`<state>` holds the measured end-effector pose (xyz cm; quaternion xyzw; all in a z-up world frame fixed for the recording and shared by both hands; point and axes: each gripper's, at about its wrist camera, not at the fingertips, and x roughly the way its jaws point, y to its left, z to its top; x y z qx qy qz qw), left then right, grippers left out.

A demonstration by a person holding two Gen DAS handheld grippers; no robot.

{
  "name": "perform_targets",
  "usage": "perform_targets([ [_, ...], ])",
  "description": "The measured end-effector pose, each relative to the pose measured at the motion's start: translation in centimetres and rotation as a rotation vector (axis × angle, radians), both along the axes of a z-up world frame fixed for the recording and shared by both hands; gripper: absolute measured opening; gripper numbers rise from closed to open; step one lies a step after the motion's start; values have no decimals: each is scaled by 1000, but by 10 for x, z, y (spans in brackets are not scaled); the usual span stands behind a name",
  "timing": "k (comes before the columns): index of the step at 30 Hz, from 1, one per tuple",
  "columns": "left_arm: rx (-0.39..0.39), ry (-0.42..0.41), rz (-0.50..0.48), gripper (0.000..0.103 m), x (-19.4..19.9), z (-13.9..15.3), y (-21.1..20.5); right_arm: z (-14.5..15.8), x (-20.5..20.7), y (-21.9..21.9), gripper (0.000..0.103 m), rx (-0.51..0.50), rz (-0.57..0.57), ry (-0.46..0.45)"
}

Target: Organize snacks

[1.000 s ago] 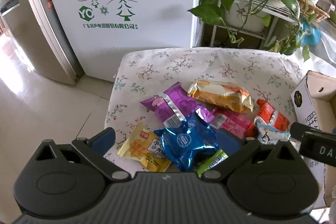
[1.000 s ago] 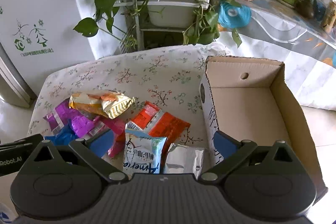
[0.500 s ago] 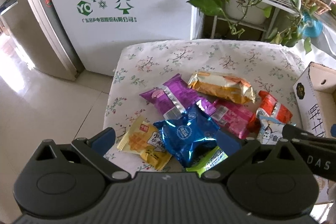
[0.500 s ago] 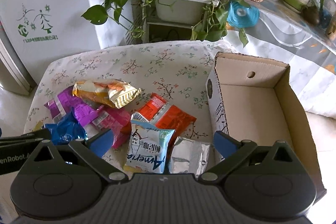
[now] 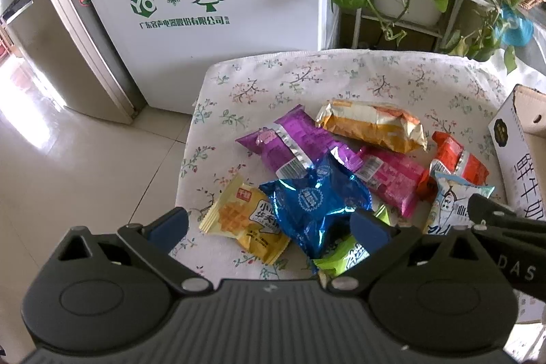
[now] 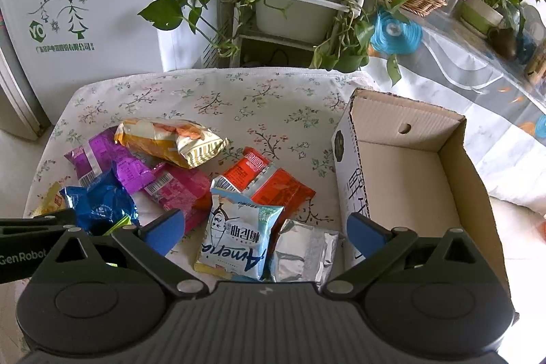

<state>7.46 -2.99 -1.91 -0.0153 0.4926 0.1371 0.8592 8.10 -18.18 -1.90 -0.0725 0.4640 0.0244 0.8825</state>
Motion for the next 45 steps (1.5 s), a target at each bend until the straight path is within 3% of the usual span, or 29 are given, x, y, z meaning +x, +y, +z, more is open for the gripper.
perform_targets([
  [45,-37,33,19,100,-6,-13,10,-4,-4,10,103,-28,46,4],
])
